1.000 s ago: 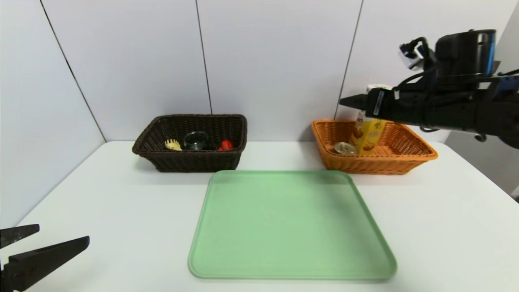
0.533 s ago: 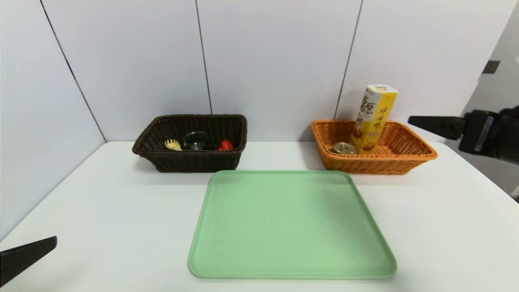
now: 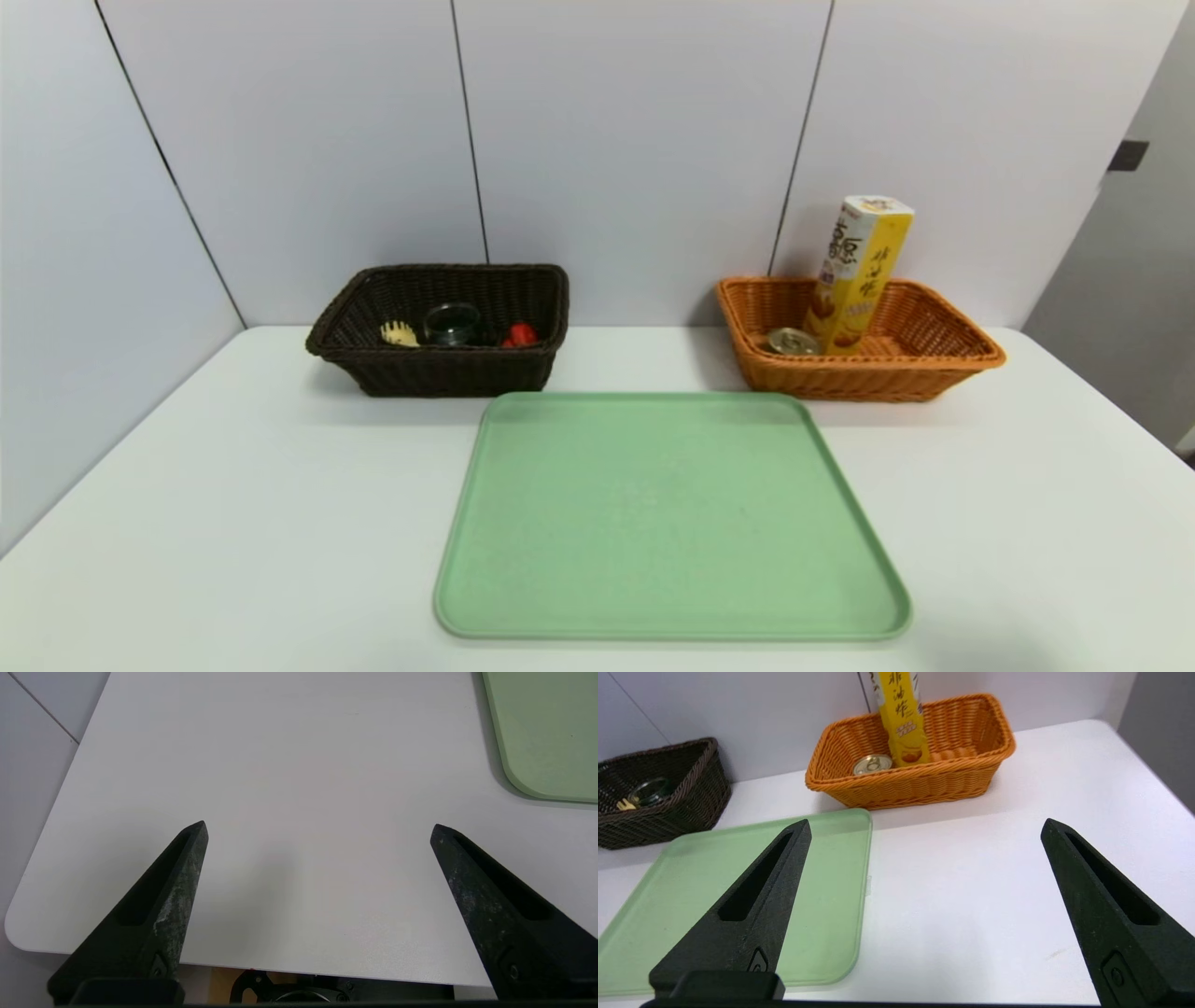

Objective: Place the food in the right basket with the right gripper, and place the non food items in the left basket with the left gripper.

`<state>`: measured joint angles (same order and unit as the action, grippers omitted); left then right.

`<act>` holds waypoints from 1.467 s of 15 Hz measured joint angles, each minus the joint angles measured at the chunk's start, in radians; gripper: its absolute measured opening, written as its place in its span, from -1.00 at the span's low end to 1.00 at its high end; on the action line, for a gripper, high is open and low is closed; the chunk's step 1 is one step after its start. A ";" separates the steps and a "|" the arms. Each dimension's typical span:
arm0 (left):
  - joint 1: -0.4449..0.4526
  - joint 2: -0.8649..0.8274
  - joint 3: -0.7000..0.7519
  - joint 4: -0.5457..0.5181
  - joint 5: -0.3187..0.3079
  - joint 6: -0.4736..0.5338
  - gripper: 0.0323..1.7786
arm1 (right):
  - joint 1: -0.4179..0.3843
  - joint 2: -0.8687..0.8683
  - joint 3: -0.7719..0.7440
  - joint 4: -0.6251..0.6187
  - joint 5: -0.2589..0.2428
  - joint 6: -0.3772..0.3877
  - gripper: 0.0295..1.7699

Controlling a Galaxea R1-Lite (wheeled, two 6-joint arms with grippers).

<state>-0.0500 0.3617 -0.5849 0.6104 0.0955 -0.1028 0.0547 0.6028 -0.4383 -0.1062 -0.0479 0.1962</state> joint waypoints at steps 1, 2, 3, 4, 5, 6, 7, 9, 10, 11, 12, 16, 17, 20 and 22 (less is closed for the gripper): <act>0.009 -0.054 0.019 0.004 0.000 0.001 0.90 | -0.011 -0.071 0.028 0.010 0.002 -0.015 0.91; 0.024 -0.100 0.032 0.004 0.000 0.003 0.90 | -0.020 -0.142 0.049 0.030 0.005 -0.034 0.91; 0.036 -0.140 0.041 0.004 0.000 0.005 0.90 | -0.025 -0.203 0.062 0.053 0.007 -0.055 0.91; 0.043 -0.178 0.046 0.001 0.000 0.010 0.90 | -0.028 -0.260 0.074 0.079 0.008 -0.078 0.91; 0.046 -0.206 0.048 -0.003 0.001 0.026 0.90 | -0.033 -0.319 0.087 0.105 0.015 -0.103 0.91; 0.048 -0.231 0.050 -0.010 0.001 0.051 0.90 | -0.040 -0.371 0.098 0.125 0.032 -0.127 0.91; 0.049 -0.257 0.052 -0.020 0.000 0.082 0.90 | -0.045 -0.427 0.109 0.142 0.057 -0.154 0.91; 0.050 -0.312 0.074 -0.069 -0.003 0.155 0.90 | -0.052 -0.525 0.141 0.140 0.108 -0.245 0.91; 0.049 -0.329 0.092 -0.127 -0.004 0.173 0.90 | -0.055 -0.552 0.164 0.101 0.123 -0.294 0.91; 0.049 -0.341 0.119 -0.211 -0.005 0.183 0.90 | -0.056 -0.572 0.200 0.045 0.130 -0.325 0.91; 0.049 -0.349 0.161 -0.303 -0.007 0.191 0.90 | -0.056 -0.584 0.243 -0.023 0.131 -0.337 0.91; 0.048 -0.360 0.416 -0.709 -0.016 0.289 0.90 | -0.057 -0.604 0.418 -0.307 0.129 -0.380 0.92; 0.048 -0.360 0.487 -0.805 -0.031 0.318 0.90 | -0.057 -0.605 0.428 -0.289 0.120 -0.385 0.92; 0.048 -0.360 0.573 -0.853 -0.098 0.345 0.90 | -0.056 -0.605 0.437 -0.024 0.087 -0.373 0.92; 0.048 -0.361 0.582 -0.715 -0.130 0.310 0.90 | -0.056 -0.605 0.437 0.102 0.088 -0.324 0.92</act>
<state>-0.0017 0.0009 -0.0028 -0.1047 -0.0340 0.2077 -0.0017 -0.0023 -0.0009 -0.0038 0.0398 -0.1274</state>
